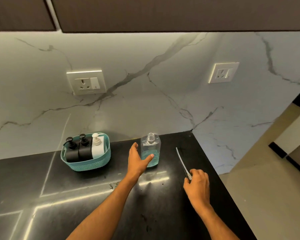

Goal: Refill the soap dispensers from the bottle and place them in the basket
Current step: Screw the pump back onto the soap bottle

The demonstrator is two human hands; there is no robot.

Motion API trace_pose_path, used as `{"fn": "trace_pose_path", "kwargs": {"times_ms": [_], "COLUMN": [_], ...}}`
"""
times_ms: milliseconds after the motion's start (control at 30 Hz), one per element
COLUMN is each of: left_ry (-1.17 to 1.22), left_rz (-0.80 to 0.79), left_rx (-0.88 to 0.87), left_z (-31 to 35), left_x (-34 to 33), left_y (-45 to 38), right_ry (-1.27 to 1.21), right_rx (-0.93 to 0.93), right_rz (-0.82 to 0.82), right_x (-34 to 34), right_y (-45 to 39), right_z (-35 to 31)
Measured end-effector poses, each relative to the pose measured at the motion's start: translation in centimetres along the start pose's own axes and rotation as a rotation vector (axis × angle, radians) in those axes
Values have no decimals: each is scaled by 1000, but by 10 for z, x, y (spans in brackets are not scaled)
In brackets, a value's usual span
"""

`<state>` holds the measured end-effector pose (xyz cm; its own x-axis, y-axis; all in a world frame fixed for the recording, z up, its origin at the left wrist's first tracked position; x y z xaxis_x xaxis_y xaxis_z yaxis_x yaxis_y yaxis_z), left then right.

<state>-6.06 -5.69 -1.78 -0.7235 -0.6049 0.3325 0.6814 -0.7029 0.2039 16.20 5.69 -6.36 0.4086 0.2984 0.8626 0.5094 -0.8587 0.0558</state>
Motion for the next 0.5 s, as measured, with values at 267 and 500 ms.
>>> {"fn": "trace_pose_path", "kwargs": {"times_ms": [267, 500], "left_ry": [30, 80], "left_rz": [-14, -31], "left_rx": [-36, -44], "left_z": [6, 9], "left_x": [-5, -11], "left_y": [-21, -27], "right_ry": [2, -56], "right_rx": [-68, -75], "right_rz": [-136, -136], "right_x": [-6, -7], "right_y": [-1, -8], "right_z": [17, 21]}}
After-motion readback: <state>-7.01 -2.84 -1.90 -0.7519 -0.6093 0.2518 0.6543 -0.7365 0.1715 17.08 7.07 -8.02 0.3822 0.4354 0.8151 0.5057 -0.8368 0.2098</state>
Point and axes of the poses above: each hand's wrist, its own y-axis away from the middle knuckle, its own x-axis out of the back of the hand, z = x × y, the point moved 1 cm from there along -y, towards the middle knuckle, and after that the axes turned 11 degrees about -z, right-handed, at the moved point
